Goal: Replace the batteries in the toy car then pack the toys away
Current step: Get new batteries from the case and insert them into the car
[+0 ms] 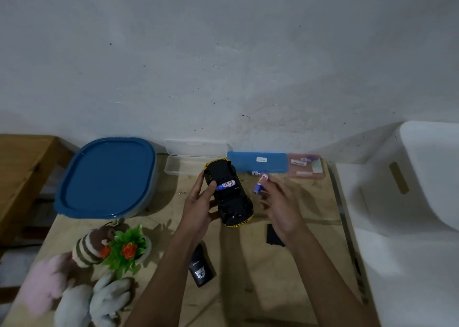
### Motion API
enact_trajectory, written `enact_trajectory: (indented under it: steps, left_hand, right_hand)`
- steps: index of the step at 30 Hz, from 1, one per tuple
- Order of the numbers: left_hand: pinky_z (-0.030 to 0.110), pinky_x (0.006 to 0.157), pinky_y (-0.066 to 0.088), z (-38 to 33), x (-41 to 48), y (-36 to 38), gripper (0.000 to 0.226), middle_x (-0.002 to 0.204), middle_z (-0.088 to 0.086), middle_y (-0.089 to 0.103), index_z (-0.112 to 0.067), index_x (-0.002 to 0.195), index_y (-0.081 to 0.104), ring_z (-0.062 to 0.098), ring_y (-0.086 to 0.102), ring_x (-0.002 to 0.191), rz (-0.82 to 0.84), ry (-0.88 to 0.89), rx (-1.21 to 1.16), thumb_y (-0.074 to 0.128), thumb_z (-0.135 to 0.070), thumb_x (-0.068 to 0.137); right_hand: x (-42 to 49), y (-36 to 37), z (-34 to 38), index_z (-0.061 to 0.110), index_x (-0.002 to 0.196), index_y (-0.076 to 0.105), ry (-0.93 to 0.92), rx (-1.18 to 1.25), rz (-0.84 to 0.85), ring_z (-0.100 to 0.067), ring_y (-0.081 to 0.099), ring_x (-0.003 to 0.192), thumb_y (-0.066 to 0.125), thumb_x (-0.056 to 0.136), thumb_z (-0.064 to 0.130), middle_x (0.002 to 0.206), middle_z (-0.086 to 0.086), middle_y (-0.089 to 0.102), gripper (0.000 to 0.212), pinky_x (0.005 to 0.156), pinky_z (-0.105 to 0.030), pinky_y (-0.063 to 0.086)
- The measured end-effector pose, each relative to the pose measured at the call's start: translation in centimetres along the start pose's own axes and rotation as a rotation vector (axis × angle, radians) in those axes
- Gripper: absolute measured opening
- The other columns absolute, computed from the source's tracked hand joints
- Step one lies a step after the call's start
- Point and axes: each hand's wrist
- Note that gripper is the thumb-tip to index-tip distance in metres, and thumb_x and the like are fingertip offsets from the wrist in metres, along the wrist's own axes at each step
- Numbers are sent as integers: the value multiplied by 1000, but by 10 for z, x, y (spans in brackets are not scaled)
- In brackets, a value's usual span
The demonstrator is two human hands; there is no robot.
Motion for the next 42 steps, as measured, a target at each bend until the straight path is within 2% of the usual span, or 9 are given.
enact_trajectory:
  steps: [7,12,19,25,27,29,31,35,42]
  left_hand:
    - [39,67,58,0,-26,11,52,101,-4,76,-41,142,46,23,69,85,22,55,15,58,-17,98]
    - [41,74,60,-1,-44,16,55,105,-1,76,-44,145,40,23,72,95,68,132,72,56,-19,99]
    - [41,71,59,0,-52,18,57,110,11,74,-41,149,37,19,71,91,90,141,84,55,-17,100]
    - [41,69,58,1,-51,16,56,104,9,75,-40,147,40,18,72,87,100,143,64,55,-17,99]
    - [41,68,57,4,-55,16,54,103,6,76,-41,145,43,18,72,87,107,145,65,56,-17,99]
    - [41,70,58,6,-59,15,51,106,5,76,-44,141,45,19,73,91,113,149,56,56,-18,99]
    - [44,76,58,5,-60,14,50,109,6,75,-46,139,46,21,72,97,120,154,58,56,-18,99]
    - [47,82,58,3,-60,14,48,113,6,74,-48,136,49,24,69,104,131,150,69,56,-18,98]
    - [49,86,58,-1,-55,14,52,115,2,73,-42,145,44,28,67,108,152,158,103,54,-18,100]
  right_hand:
    - [-41,25,-14,27,110,67,-481,-579,-108,8,63,89,66,91,27,98,18,70,18,72,-7,48]
    - [-48,26,-32,20,113,71,-831,-898,-149,-4,64,89,68,90,21,102,6,72,23,77,-19,52]
    - [-47,28,-41,20,106,76,-971,-897,-168,-8,66,91,63,89,35,101,6,72,26,75,-28,55]
    - [-46,28,-43,36,107,73,-829,-1035,-201,-9,59,100,57,87,47,109,14,63,29,81,-37,53]
    - [-52,24,-40,37,118,67,-744,-1072,-225,-13,52,114,61,84,52,123,11,56,38,97,-37,46]
    - [-56,19,-34,36,135,51,-544,-1094,-223,-15,38,130,64,77,62,139,6,42,64,107,-36,35]
    - [-57,17,-24,36,139,41,-265,-909,-114,-12,43,127,68,68,69,139,9,40,82,105,-39,42]
    - [-52,16,-22,38,111,62,-77,-520,94,-9,70,94,77,68,58,101,11,72,49,84,-38,59]
    - [-50,17,-22,35,118,57,-115,-429,101,-5,68,96,75,80,46,107,11,69,44,79,-29,58]
Point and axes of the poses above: each hand's wrist, its own x-axis towards the middle knuckle, its own y-axis out of the palm, z = x × y
